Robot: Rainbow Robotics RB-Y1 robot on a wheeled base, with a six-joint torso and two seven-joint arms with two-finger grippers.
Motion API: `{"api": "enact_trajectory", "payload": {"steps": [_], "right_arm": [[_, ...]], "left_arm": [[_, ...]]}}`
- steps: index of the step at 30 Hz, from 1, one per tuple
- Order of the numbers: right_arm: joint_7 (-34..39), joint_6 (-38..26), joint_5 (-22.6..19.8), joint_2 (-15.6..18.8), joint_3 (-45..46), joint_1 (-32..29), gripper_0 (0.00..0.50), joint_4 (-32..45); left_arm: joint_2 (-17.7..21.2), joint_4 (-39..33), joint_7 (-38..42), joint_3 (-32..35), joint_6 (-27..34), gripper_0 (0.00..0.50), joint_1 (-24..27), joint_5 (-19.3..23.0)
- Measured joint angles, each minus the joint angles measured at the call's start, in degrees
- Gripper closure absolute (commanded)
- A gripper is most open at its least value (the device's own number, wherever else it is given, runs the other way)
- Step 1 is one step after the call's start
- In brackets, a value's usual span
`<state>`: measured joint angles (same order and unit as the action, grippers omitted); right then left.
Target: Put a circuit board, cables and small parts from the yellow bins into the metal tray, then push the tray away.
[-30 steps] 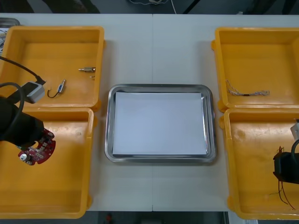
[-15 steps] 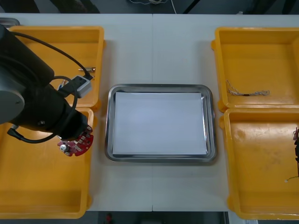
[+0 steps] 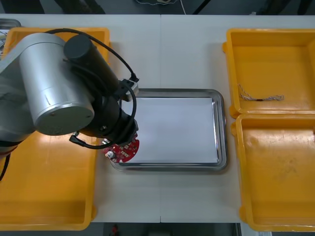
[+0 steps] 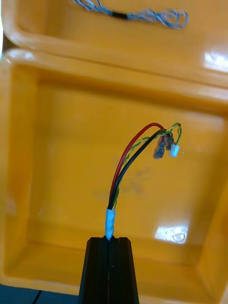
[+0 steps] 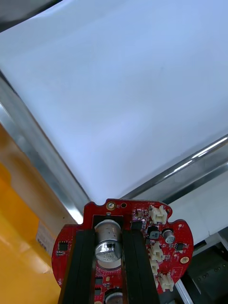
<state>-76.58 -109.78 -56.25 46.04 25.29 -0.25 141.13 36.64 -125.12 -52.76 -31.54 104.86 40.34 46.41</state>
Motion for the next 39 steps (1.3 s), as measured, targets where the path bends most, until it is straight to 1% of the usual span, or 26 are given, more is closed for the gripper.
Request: {"api": "enact_trajectory", "payload": {"steps": [4, 7, 17, 21, 27, 32, 39], "right_arm": [[-0.01, -0.01, -2.01, 0.11, 0.00, 3.56, 0.500, -0.63], [-0.04, -0.01, -2.48, 0.38, -0.05, 5.25, 0.500, -1.26], [-0.21, -0.02, -2.60, 1.99, -4.43, 7.94, 0.500, -1.82], [-0.22, -0.02, -2.59, 2.03, -6.67, 8.84, 0.500, -1.83], [-0.23, -0.02, -2.60, 2.03, -9.78, 9.86, 0.500, -1.84], [-0.33, -0.02, -3.26, 2.03, -10.28, 10.47, 0.500, -1.84], [-0.35, -0.02, -3.61, 2.04, -10.28, 11.06, 0.500, -1.85]], "left_arm": [[-2.89, 3.61, 0.02, -2.65, -0.34, 0.500, 1.35, -3.24], [-4.14, 5.85, 0.04, -4.44, -2.21, 0.499, 1.49, -5.12], [-4.41, 11.85, 0.08, -10.17, -9.33, 0.497, 1.49, -9.04], [-4.41, 13.63, 0.09, -11.23, -11.50, 0.500, 1.49, -9.46], [-4.42, 14.89, 0.13, -12.00, -13.14, 0.500, 1.49, -10.04], [-4.43, 16.00, 0.27, -13.08, -14.61, 0.500, 1.50, -11.14], [-4.43, 17.29, 0.53, -13.55, -15.97, 0.499, 1.50, -11.31]]}}
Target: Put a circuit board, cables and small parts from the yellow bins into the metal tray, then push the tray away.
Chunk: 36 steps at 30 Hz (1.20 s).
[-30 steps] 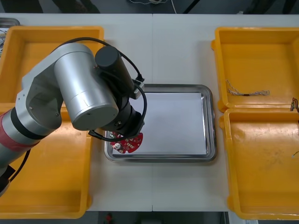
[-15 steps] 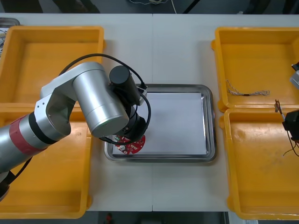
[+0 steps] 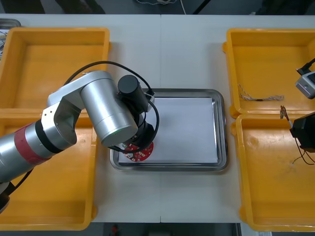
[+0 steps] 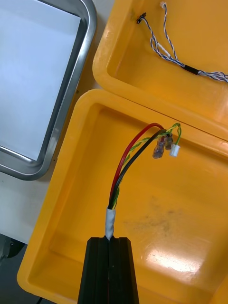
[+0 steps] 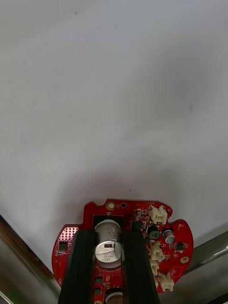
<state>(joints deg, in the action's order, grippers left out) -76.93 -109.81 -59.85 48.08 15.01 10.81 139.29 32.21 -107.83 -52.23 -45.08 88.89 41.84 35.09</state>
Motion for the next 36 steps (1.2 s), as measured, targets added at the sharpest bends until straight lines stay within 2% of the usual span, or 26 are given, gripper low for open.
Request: {"api": "enact_trajectory", "payload": {"steps": [4, 5, 6, 7, 8, 9, 10, 12, 26, 36], "right_arm": [[0.00, 0.00, 0.00, 0.04, 0.00, 0.23, 0.500, -0.03], [0.00, 0.00, 0.00, 0.05, 0.00, 0.26, 0.500, -0.08], [0.00, 0.00, 0.00, 0.06, 0.00, 0.29, 0.500, -0.15], [0.00, 0.00, 0.00, 0.07, 0.00, 0.31, 0.500, -0.24], [0.00, 0.00, 0.00, 0.08, 0.00, 0.31, 0.500, -0.35], [0.00, 0.00, 0.01, 0.09, 0.00, 0.32, 0.500, -0.50], [0.00, 0.00, 0.01, 0.10, 0.00, 0.32, 0.500, -0.63], [0.00, 0.00, 0.01, 0.11, 0.00, 0.33, 0.500, -0.95], [-0.05, 0.00, -0.36, 0.13, 0.00, 0.33, 0.500, -1.74], [-0.11, 0.00, -0.62, 0.14, 0.00, 0.34, 0.500, -1.75]], "left_arm": [[0.00, 0.26, 0.00, -0.02, -0.08, 0.485, 0.00, -0.08], [0.00, 0.26, 0.00, -0.02, -0.08, 0.434, 0.00, -0.09], [0.00, 0.26, 0.00, -0.02, -0.08, 0.292, 0.00, -0.10], [0.00, 0.26, 0.00, -0.02, -0.09, 0.197, 0.00, -0.10], [0.00, 0.26, 0.00, -0.02, -0.09, 0.147, 0.00, -0.11], [0.00, 0.26, 0.01, -0.02, -0.10, 0.069, 0.00, -0.11], [0.00, 0.26, 0.01, -0.02, -0.11, 0.013, 0.00, -0.12], [0.00, 0.26, 0.01, -0.02, -0.13, 0.000, 0.00, -0.17], [0.00, 0.12, 2.48, 0.13, 0.11, 0.000, 0.20, -0.21], [0.00, -4.84, 3.55, 5.21, 9.01, 0.000, 0.30, -0.16]]}}
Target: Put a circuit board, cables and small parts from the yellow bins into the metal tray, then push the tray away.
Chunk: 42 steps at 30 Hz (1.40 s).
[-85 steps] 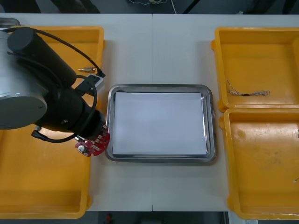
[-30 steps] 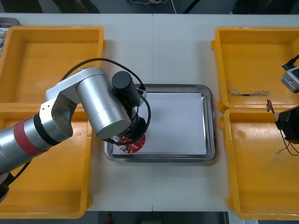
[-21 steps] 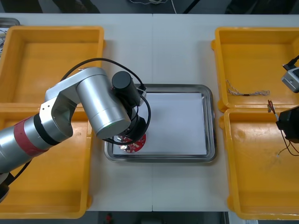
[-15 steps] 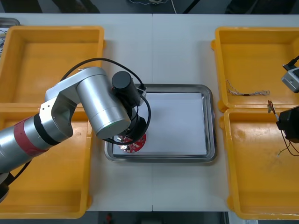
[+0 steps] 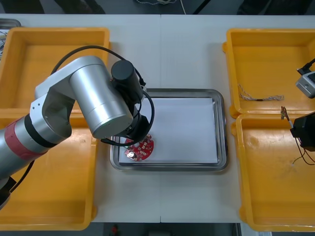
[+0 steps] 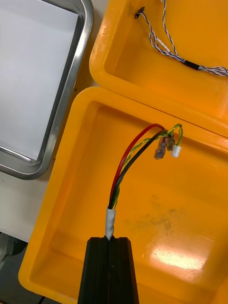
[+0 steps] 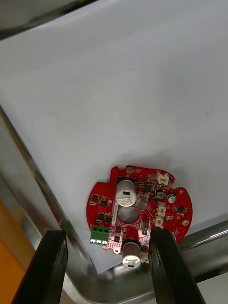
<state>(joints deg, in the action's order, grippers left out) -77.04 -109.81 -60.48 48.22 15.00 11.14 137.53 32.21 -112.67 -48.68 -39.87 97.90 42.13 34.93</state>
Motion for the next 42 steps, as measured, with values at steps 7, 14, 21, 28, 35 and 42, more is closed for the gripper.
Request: {"api": "enact_trajectory", "payload": {"steps": [7, 14, 21, 28, 35, 42], "right_arm": [[-0.28, 0.00, -0.15, 0.10, 0.00, 0.17, 0.500, 0.00], [-0.29, 0.00, -1.57, 0.28, -2.09, 3.12, 0.500, 0.00], [-0.29, -0.01, -1.69, 0.55, -9.77, 10.26, 0.500, -0.02], [-0.29, -0.01, -1.61, 0.57, -20.29, 18.72, 0.500, -0.07], [-0.31, -0.01, -0.56, -1.07, -29.32, 25.87, 0.500, -1.60], [-7.51, -0.02, 2.89, -7.03, -36.38, 31.34, 0.500, -5.84]], "left_arm": [[0.00, -1.13, 0.00, 5.39, 5.89, 0.000, 1.77, 1.95], [0.09, -1.15, 0.00, 12.37, 9.60, 0.000, 3.54, 4.82], [2.68, -0.27, -0.12, 17.62, 9.71, 0.000, 3.67, 7.84], [5.34, 4.39, -3.62, 22.34, 9.72, 0.000, 3.77, 9.20], [6.08, 11.28, -19.22, 27.31, 9.71, 0.000, 4.47, 9.18], [6.10, 17.27, -24.16, 29.34, 8.87, 0.000, 5.64, 6.52]]}}
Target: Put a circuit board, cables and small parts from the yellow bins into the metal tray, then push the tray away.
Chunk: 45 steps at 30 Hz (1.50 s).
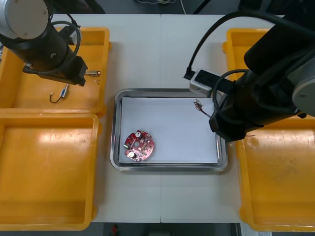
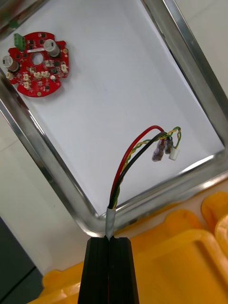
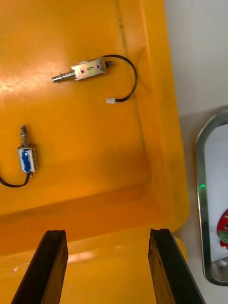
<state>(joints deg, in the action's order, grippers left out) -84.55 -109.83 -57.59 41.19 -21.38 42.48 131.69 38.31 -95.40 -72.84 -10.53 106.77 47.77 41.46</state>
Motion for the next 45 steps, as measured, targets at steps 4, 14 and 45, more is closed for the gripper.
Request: {"api": "enact_trajectory", "payload": {"steps": [4, 14, 45], "right_arm": [[-6.87, 0.00, 4.04, -3.27, -3.18, 1.15, 0.500, -0.65], [-15.25, 0.00, 11.03, -4.77, -11.68, 1.24, 0.500, -1.57], [-21.83, 18.47, 20.42, -4.78, -28.97, 1.27, 0.500, -18.17]], "left_arm": [[0.01, 3.55, -0.03, 0.87, -2.36, 0.000, 0.02, -1.54], [0.01, 14.98, -11.81, 1.39, -7.21, 0.000, 2.14, -2.65], [-0.26, 33.04, -17.93, -0.61, -23.45, 0.000, 3.19, -5.34]]}}
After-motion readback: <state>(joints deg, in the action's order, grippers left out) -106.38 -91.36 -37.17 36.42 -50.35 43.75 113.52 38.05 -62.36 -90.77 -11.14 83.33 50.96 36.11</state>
